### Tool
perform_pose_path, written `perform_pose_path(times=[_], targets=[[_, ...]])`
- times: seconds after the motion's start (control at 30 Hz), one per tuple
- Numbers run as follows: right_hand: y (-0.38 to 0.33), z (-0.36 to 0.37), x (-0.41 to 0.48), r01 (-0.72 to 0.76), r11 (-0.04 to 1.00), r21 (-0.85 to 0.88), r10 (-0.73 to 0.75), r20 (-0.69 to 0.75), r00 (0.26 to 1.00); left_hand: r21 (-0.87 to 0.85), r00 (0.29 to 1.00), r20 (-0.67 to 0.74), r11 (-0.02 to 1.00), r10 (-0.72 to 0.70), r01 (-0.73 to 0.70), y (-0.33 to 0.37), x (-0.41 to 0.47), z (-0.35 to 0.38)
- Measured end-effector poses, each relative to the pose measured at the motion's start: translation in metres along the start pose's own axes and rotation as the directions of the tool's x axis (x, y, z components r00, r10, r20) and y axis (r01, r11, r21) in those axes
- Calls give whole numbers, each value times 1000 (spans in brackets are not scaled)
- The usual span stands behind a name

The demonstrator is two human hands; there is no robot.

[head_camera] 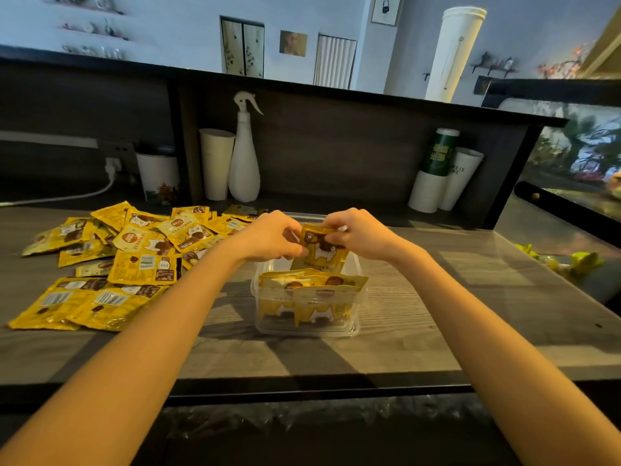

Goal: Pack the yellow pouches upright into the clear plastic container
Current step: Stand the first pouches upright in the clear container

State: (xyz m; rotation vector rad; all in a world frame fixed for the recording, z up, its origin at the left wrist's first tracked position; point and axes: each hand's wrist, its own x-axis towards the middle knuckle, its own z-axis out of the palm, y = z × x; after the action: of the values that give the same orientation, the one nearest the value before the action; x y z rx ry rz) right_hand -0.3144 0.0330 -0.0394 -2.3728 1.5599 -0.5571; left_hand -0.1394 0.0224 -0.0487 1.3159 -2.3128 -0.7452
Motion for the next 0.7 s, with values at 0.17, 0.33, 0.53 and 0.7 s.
perform_pose_path(times=[0.17,0.33,0.53,0.7], targets=[[-3,-2,-12,-7,999,40,5,39,999,-44,999,-41,999,-1,0,1,-5,6],[-1,-1,-16,-84,965,248,121,-137,983,-138,995,-97,990,-18,4,0,-6,8],[7,1,-14,-155,730,666,360,-182,915,-493,966,-150,863,-212,113,-1,-7,4],[6,2,-23,-175,754,633,293,-87,952,-562,875,-403,827,-268,-6,3,-7,3]])
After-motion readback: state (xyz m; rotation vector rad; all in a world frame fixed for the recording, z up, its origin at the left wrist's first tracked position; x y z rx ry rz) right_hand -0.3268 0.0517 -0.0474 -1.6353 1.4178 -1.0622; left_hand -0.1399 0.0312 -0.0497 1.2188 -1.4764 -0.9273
